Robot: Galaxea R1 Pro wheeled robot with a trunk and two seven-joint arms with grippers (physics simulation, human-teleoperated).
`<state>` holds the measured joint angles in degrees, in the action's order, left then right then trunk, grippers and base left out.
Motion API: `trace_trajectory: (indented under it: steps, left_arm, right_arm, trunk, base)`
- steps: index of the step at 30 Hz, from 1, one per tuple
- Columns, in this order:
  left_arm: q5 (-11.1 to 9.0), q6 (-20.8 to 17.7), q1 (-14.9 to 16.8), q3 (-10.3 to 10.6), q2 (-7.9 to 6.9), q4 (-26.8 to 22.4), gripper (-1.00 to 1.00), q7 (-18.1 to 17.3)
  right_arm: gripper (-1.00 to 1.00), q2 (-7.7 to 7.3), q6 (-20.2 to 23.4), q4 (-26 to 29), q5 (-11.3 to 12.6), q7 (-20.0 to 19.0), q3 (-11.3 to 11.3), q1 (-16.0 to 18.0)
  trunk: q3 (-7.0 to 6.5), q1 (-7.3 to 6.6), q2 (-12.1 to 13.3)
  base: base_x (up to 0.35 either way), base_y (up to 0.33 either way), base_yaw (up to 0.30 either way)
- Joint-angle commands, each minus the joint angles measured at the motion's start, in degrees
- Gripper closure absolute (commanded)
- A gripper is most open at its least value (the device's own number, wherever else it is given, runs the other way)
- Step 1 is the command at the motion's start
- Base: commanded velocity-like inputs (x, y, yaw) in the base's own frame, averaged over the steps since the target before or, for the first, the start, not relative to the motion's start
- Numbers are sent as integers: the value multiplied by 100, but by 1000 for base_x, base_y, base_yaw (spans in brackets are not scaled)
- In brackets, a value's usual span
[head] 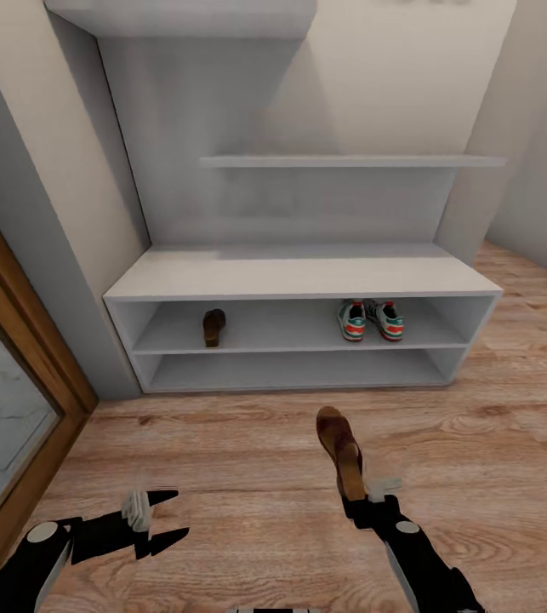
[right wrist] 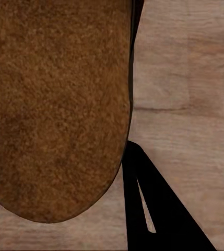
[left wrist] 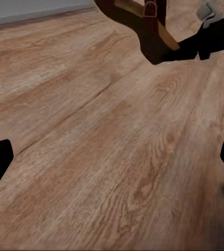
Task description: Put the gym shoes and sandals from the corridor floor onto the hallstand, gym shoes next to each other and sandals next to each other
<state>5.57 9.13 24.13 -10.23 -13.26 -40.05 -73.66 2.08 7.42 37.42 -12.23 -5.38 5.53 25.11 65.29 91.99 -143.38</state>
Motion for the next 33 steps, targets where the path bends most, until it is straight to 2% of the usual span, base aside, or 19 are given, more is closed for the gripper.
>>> trace_trajectory:
  steps: [1,6,10,13,19,20,26,33]
  left_arm:
    - [48,62,-33,-26,4,-17,-100,-20]
    - [42,76,-249,-12,0,-102,-100,-31]
    - [41,83,-309,-8,2,-122,-100,-33]
    - [41,87,-334,-1,12,-107,-100,-34]
    - [42,209,-404,22,27,-94,-100,-32]
    - [13,246,-416,-11,25,-122,-100,-21]
    - [-9,110,-404,-146,-26,-137,-100,-11]
    - [-13,-364,-401,-189,-33,-147,-100,-3]
  right_arm:
    - [100,81,102,9,-80,-3,21,52]
    - [100,544,578,-12,-249,558,-124,367]
    - [100,790,866,-9,-300,862,-259,613]
    - [100,792,1206,-15,-318,980,-425,949]
    - [100,792,1733,-31,-316,1017,-500,1477]
    - [100,792,1831,-28,-308,1019,-510,1683]
    - [100,792,1843,-63,-306,983,-506,1723]
    - [100,792,1842,-90,-311,978,-499,1725]
  trunk:
    - [5,-1,-2]
    - [5,-1,-2]
    - [5,-1,-2]
    - [5,-1,-2]
    - [5,-1,-2]
    - [5,-1,-2]
    - [5,-1,-2]
    - [5,-1,-2]
  base:
    - [0,0,0]
    - [0,0,0]
    - [0,0,0]
    - [0,0,0]
    - [0,0,0]
    - [0,0,0]
    - [0,0,0]
    - [0,0,1]
